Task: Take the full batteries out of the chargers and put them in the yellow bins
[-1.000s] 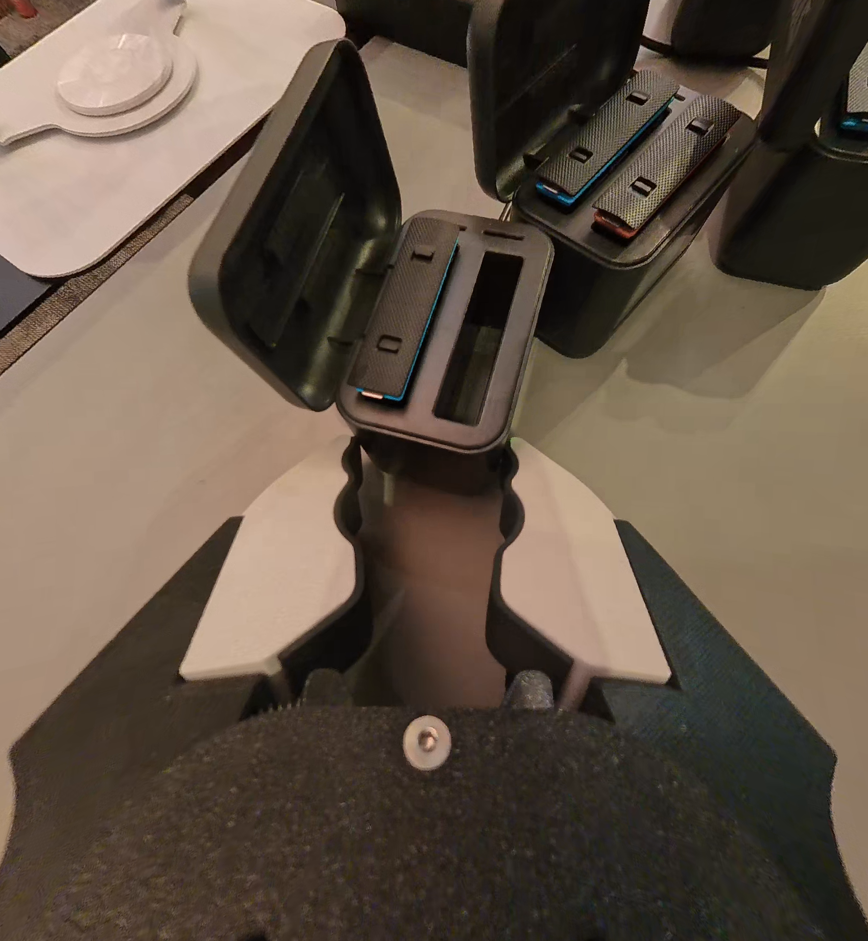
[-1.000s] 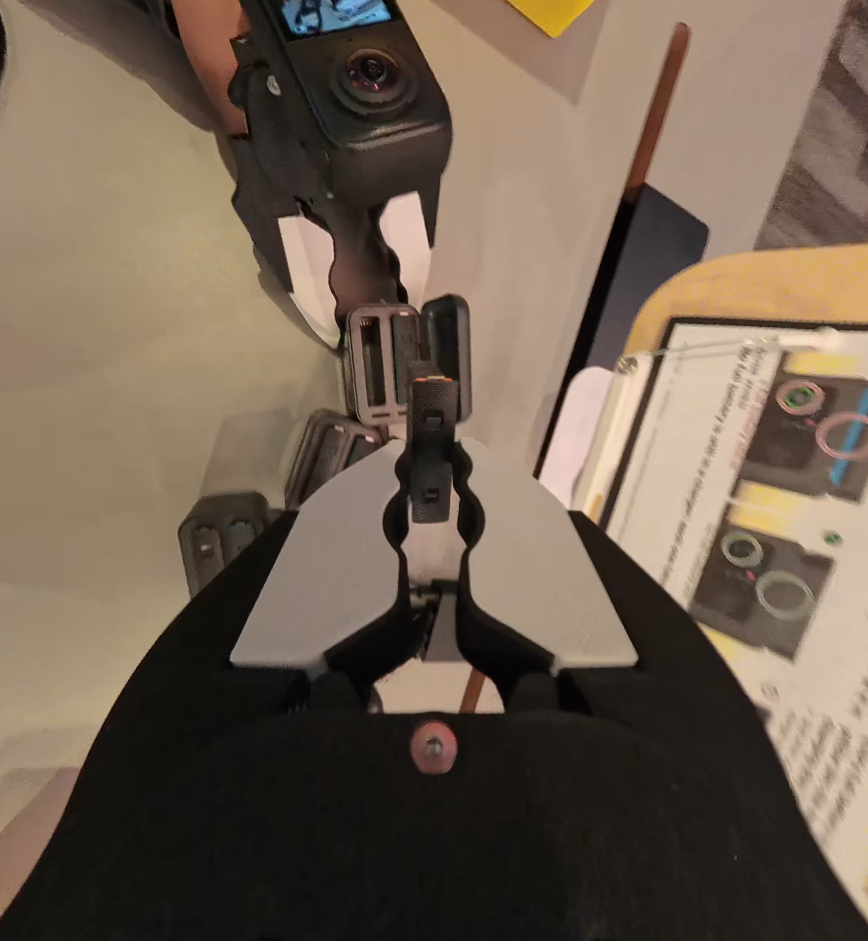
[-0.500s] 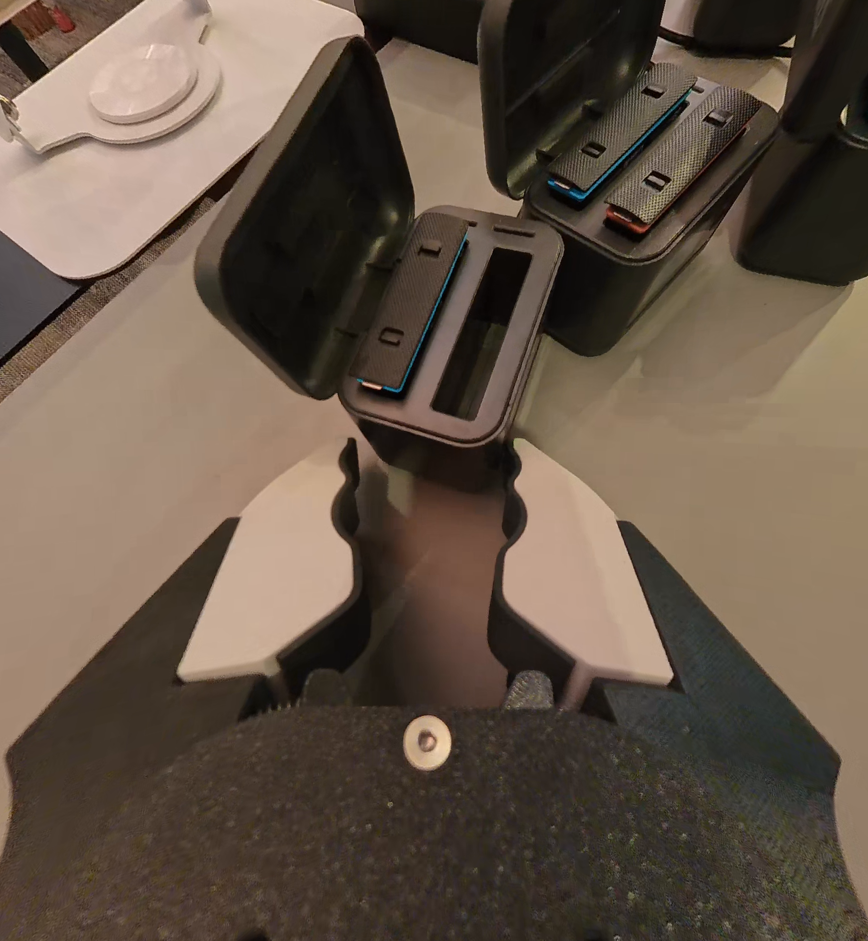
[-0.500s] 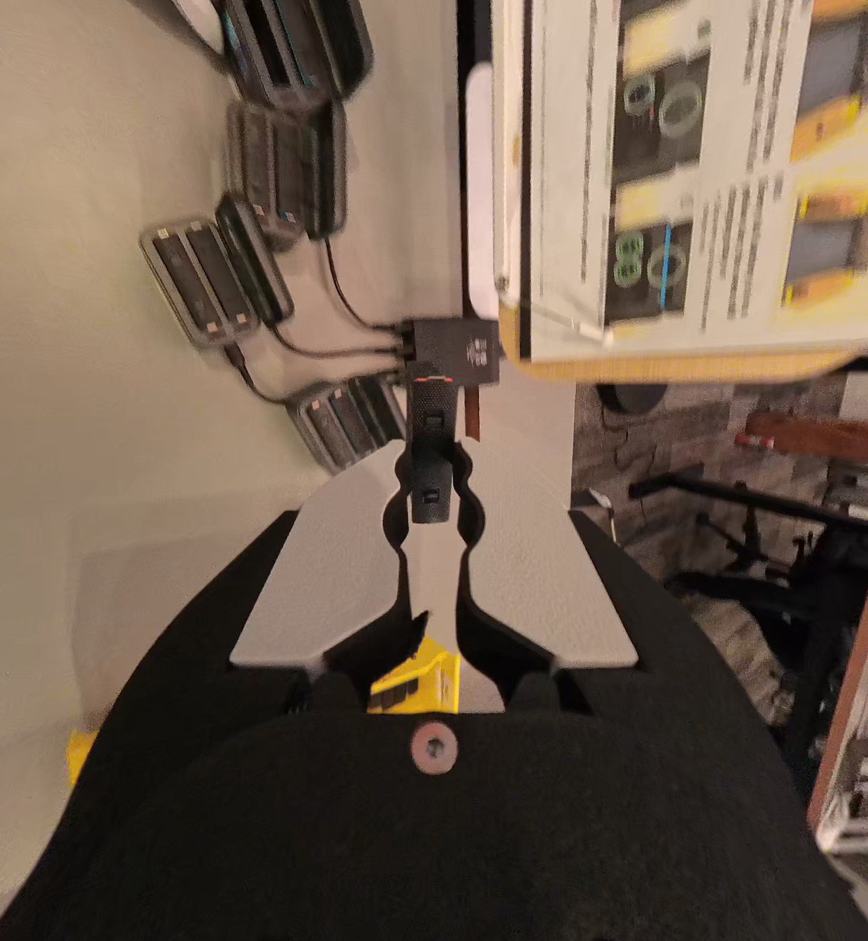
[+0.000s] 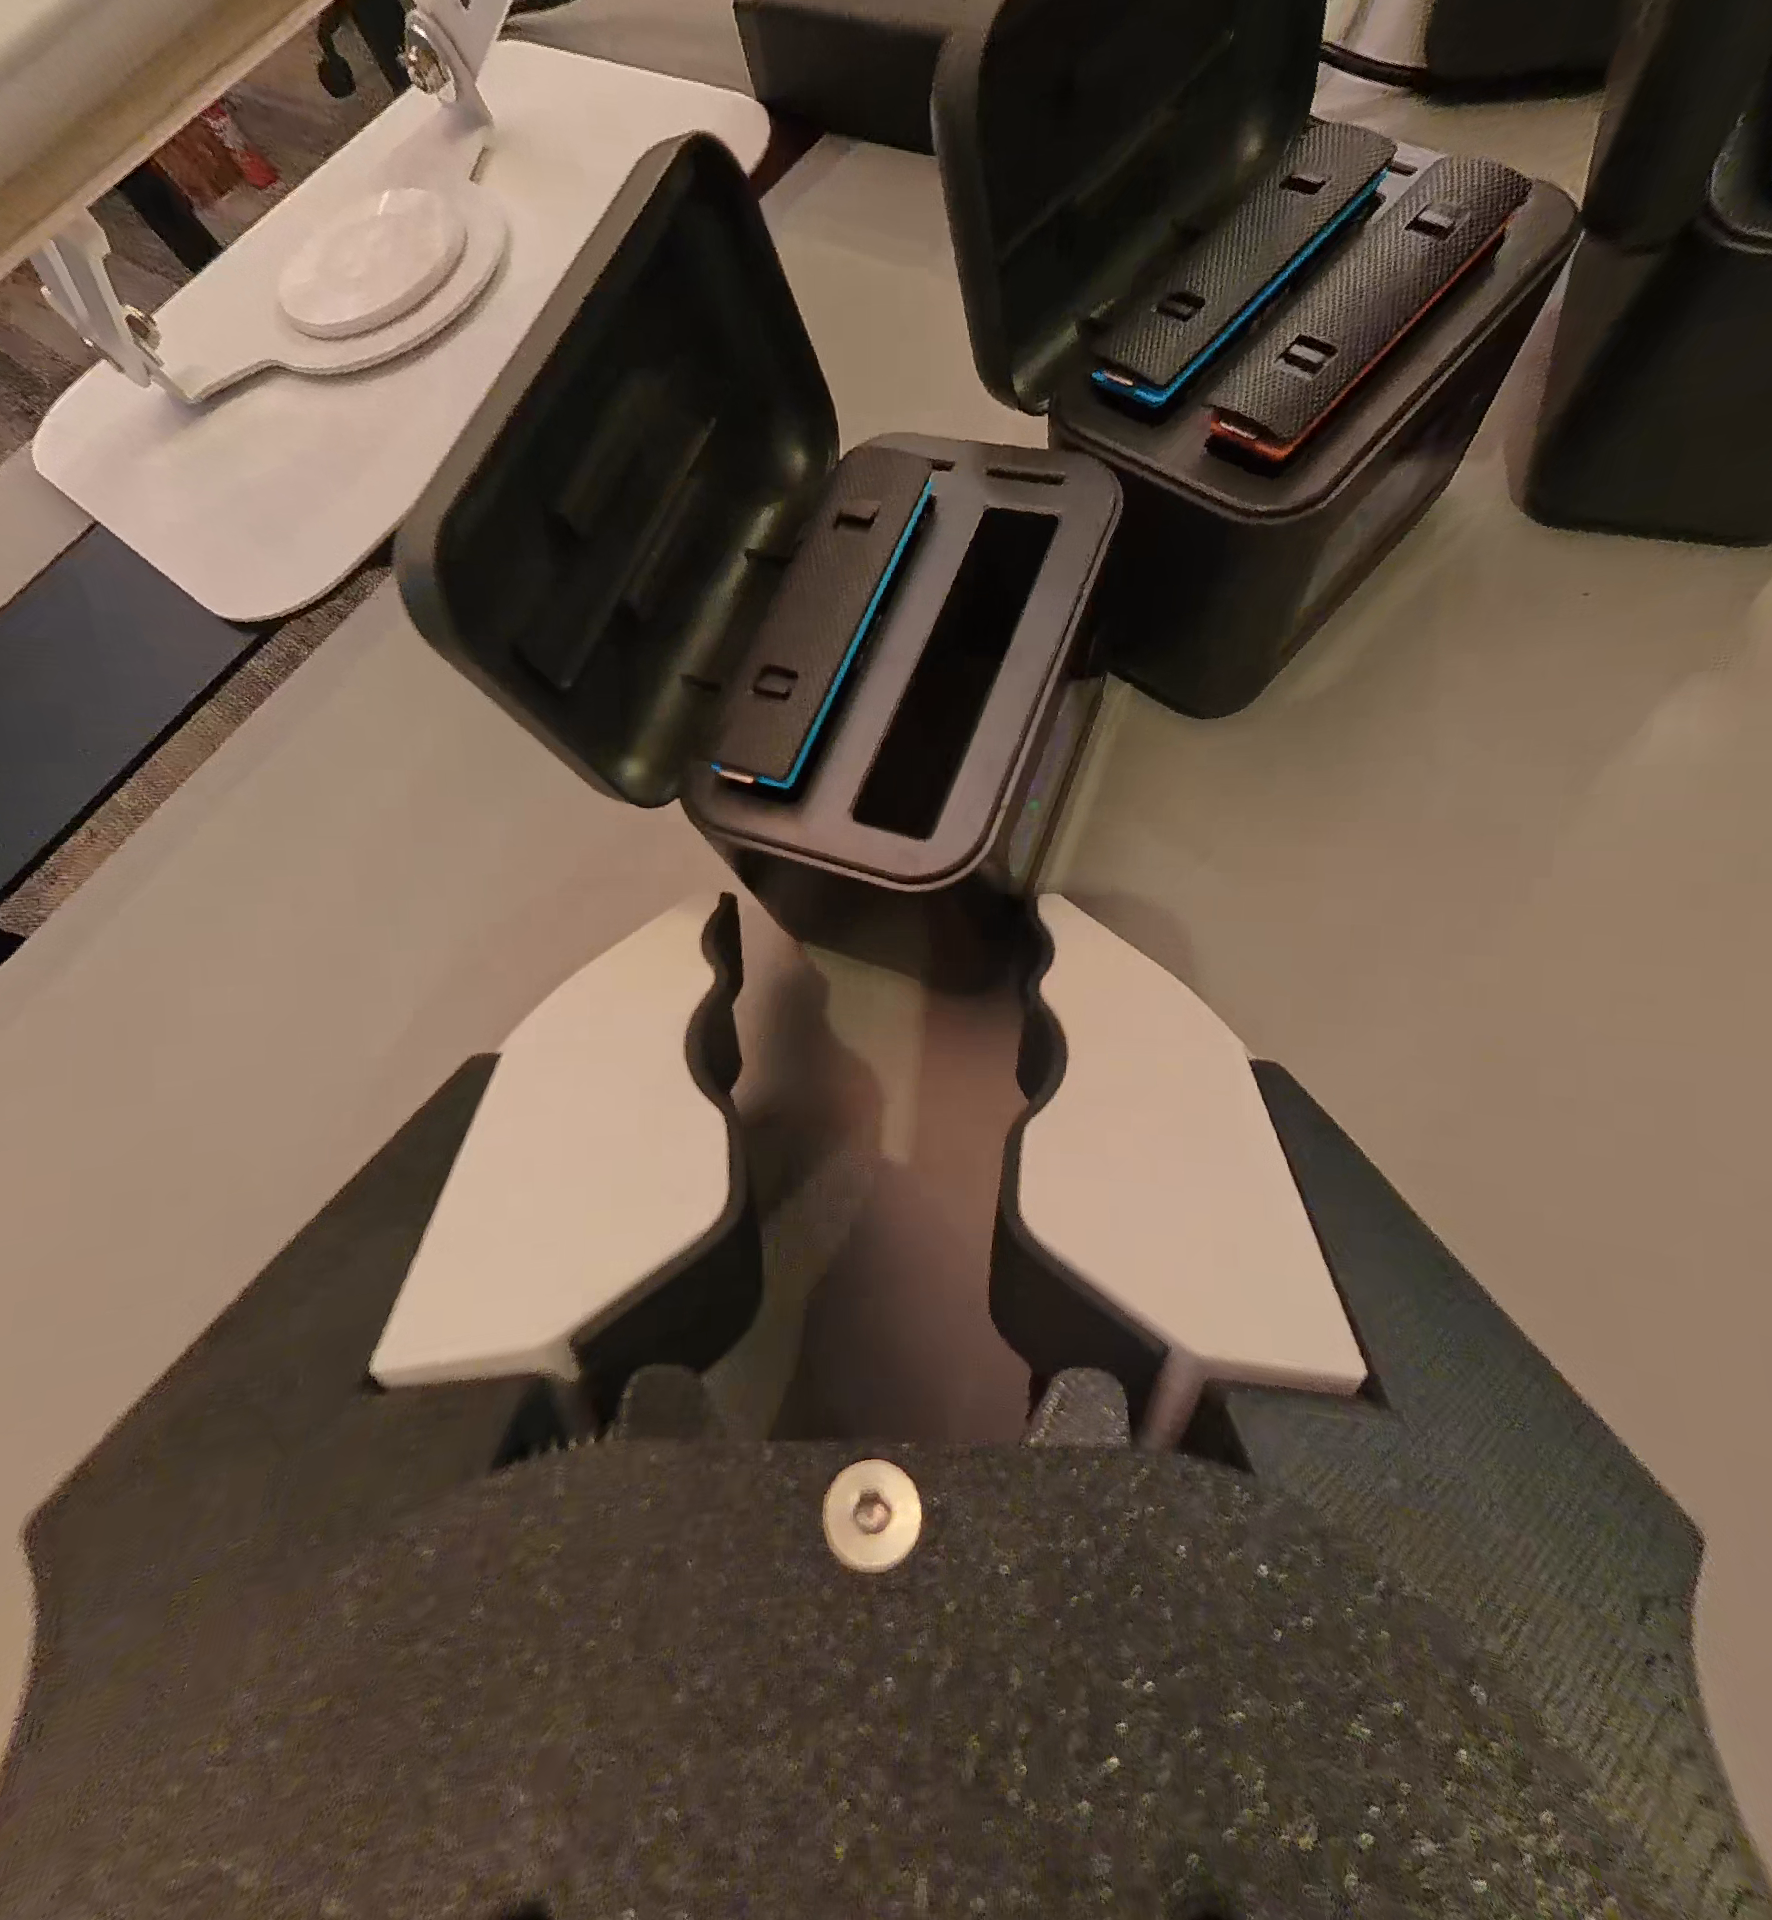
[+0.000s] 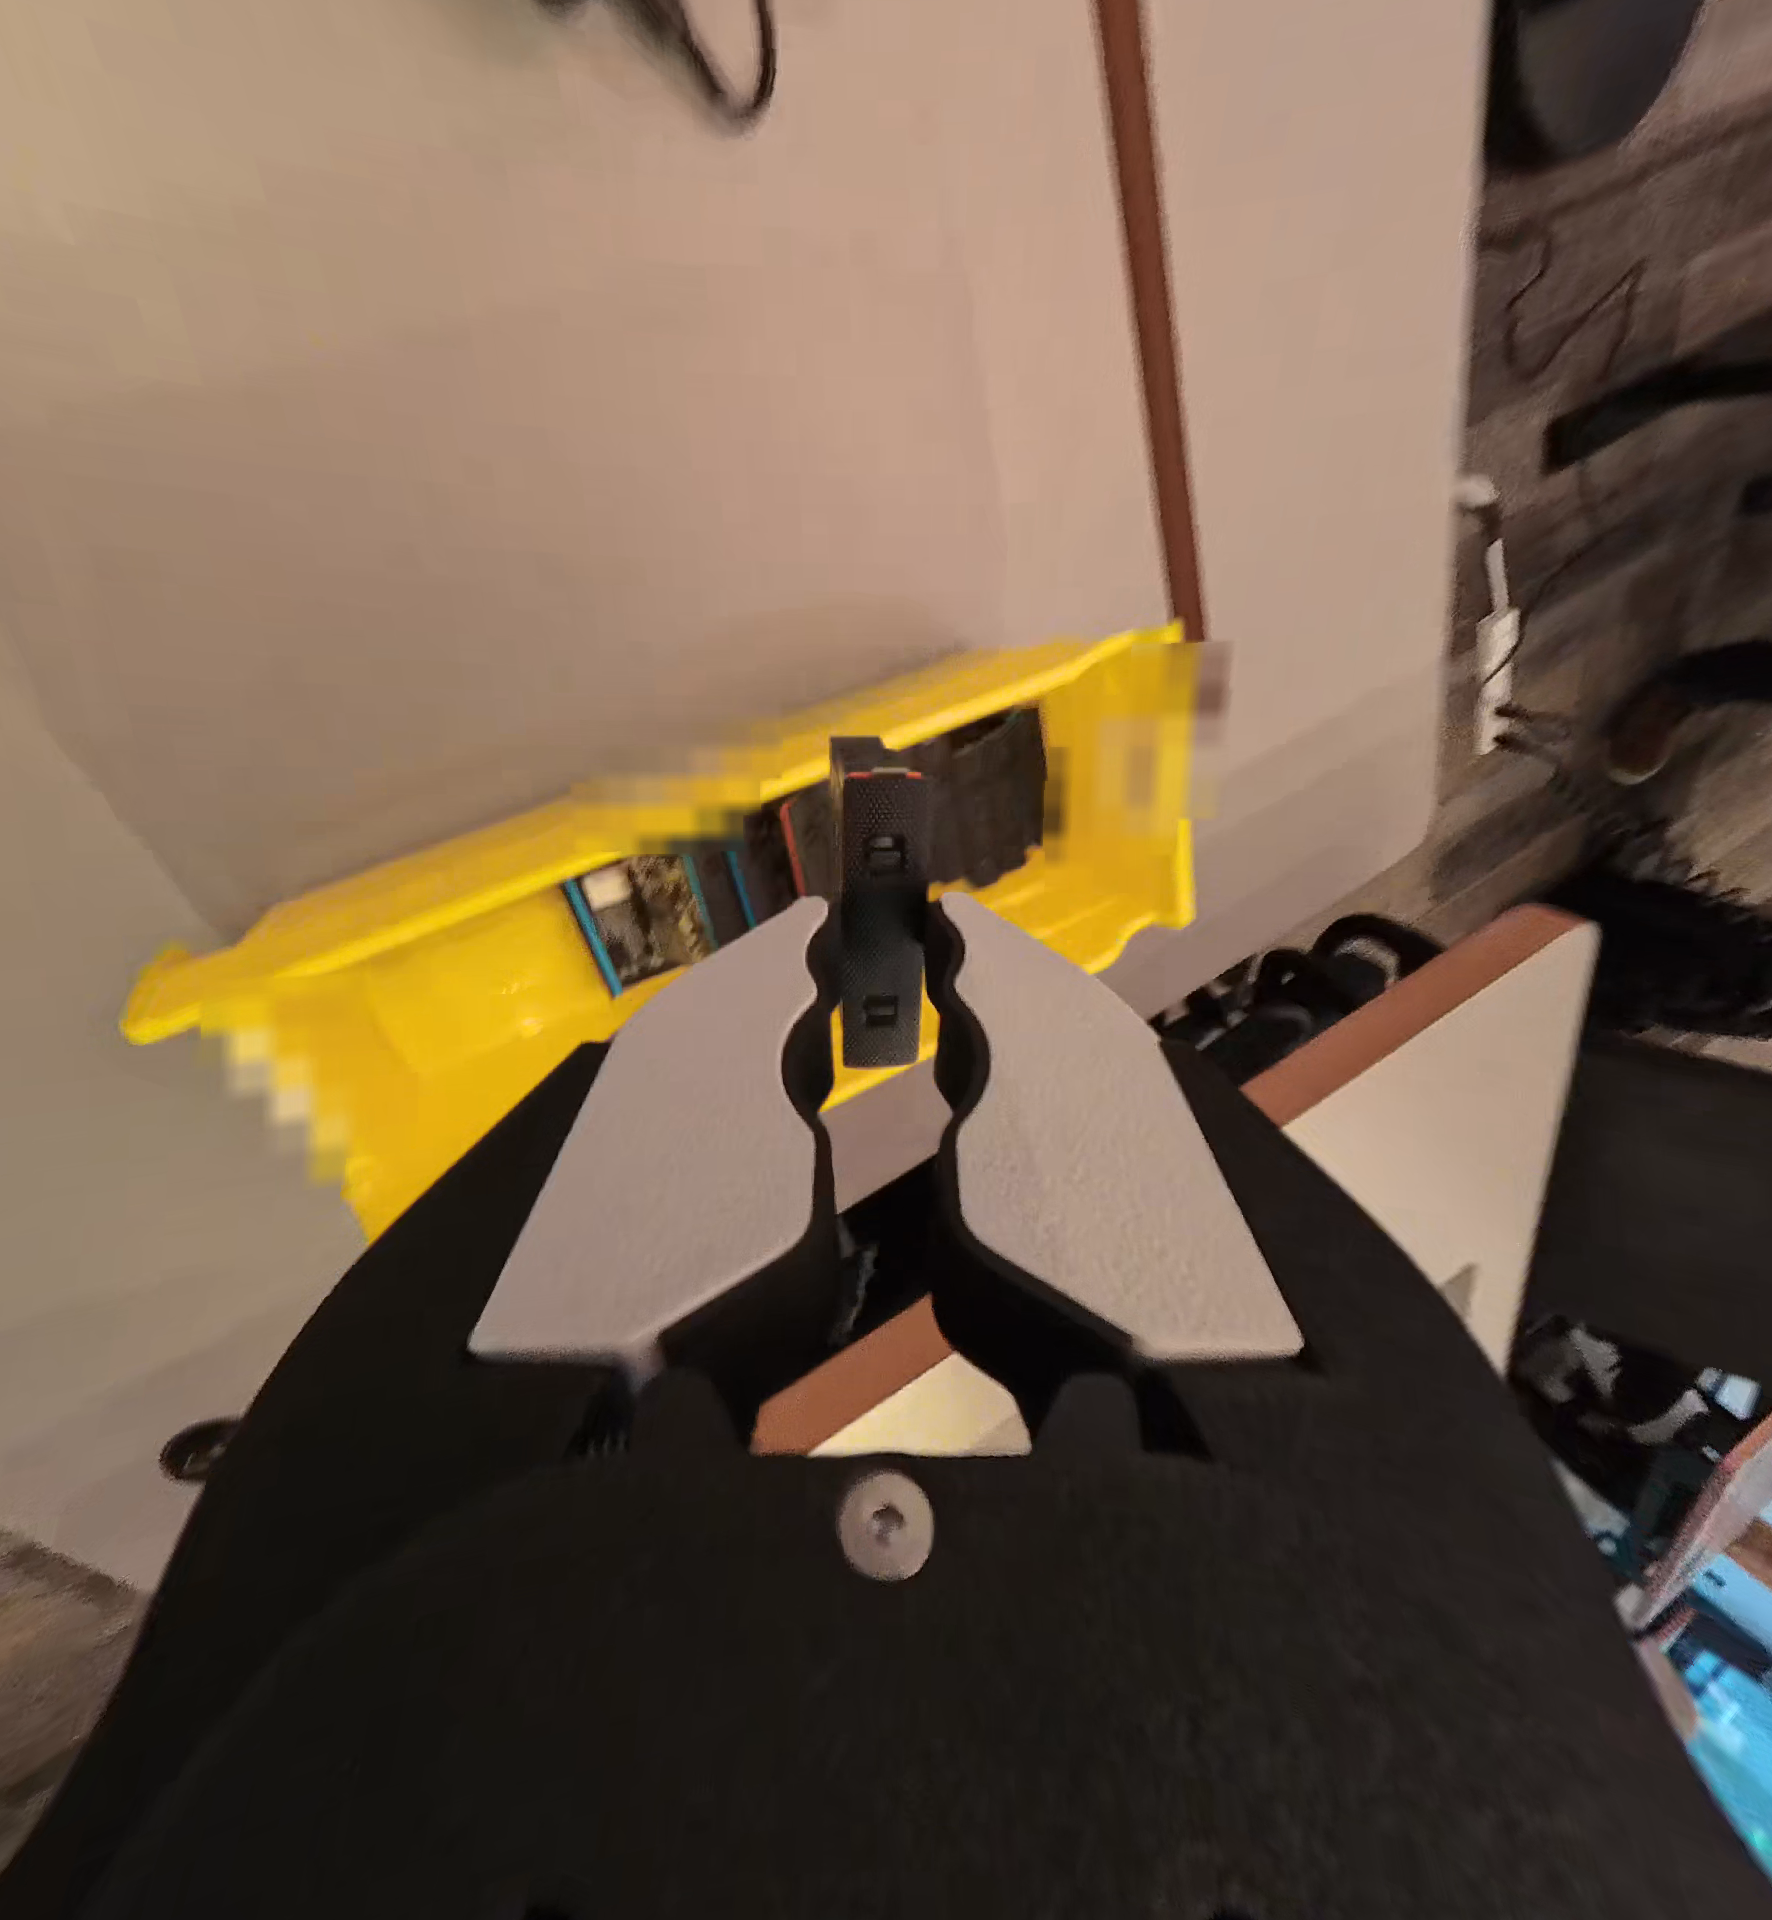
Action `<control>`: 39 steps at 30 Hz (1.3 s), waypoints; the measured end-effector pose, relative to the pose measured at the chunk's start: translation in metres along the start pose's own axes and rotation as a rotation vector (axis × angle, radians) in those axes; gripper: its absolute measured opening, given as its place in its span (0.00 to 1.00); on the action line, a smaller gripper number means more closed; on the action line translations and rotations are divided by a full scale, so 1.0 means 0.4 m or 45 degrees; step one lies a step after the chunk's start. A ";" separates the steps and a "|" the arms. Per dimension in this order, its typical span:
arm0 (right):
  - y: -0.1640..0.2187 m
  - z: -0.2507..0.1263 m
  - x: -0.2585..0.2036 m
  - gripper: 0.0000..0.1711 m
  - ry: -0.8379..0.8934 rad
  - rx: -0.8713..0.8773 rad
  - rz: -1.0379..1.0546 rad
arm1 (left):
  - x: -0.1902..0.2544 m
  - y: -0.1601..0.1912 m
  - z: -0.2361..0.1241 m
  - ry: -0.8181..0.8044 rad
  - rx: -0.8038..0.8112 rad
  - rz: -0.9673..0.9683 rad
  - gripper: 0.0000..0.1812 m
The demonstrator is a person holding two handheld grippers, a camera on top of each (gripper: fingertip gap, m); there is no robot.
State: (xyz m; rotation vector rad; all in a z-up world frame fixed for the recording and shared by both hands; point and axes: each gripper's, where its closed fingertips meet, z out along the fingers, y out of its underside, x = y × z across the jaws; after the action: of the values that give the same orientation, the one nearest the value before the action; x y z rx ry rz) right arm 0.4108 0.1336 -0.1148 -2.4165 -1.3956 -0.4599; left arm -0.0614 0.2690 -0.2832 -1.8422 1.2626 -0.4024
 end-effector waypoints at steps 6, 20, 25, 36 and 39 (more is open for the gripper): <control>0.149 0.102 -0.104 0.08 -0.161 -0.137 0.033 | -0.001 0.000 -0.001 -0.007 0.002 0.002 0.28; 0.177 0.258 -0.210 0.09 -0.308 -0.148 -0.049 | 0.000 -0.005 -0.004 -0.035 0.020 0.044 0.27; 0.181 0.260 -0.199 0.10 -0.272 -0.169 -0.043 | 0.000 -0.004 -0.003 -0.030 0.017 0.038 0.27; -0.058 0.062 -0.068 0.12 0.020 0.202 0.010 | -0.005 -0.006 -0.019 -0.039 0.049 0.003 0.30; -0.239 0.014 -0.098 0.12 0.087 0.431 -0.038 | -0.004 0.001 -0.033 -0.045 0.051 -0.021 0.30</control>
State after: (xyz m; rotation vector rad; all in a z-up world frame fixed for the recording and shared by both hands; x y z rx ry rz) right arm 0.3094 0.1514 -0.1264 -2.0930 -1.3589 -0.2828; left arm -0.0713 0.2642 -0.2755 -1.8196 1.2081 -0.3993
